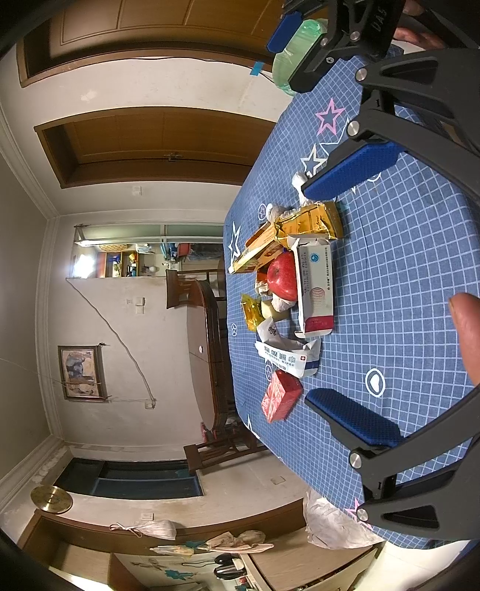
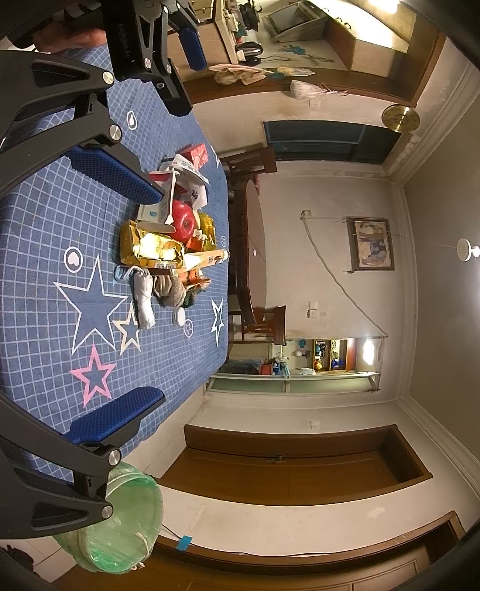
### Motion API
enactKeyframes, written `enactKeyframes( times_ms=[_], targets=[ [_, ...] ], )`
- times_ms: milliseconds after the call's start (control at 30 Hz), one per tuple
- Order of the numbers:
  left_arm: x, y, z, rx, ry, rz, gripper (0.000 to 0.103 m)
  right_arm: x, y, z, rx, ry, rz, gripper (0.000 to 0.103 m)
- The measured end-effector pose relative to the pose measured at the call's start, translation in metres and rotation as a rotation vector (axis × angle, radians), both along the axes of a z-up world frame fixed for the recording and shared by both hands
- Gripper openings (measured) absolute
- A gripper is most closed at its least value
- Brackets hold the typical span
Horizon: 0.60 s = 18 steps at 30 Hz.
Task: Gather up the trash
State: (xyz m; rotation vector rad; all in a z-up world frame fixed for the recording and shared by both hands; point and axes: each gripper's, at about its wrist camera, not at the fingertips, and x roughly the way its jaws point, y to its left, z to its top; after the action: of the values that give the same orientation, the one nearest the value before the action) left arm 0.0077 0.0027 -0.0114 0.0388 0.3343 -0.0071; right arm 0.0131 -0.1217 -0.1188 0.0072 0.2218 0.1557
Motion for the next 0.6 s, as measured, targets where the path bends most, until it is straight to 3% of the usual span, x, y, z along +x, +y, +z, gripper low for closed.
enactKeyframes(
  times_ms=[600],
  targets=[
    [0.0012,0.0011,-0.0027,0.002,0.009,0.0,0.098,0.0023,0.0013,-0.0009,-0.003,0.006,-0.001,0.099]
  ],
)
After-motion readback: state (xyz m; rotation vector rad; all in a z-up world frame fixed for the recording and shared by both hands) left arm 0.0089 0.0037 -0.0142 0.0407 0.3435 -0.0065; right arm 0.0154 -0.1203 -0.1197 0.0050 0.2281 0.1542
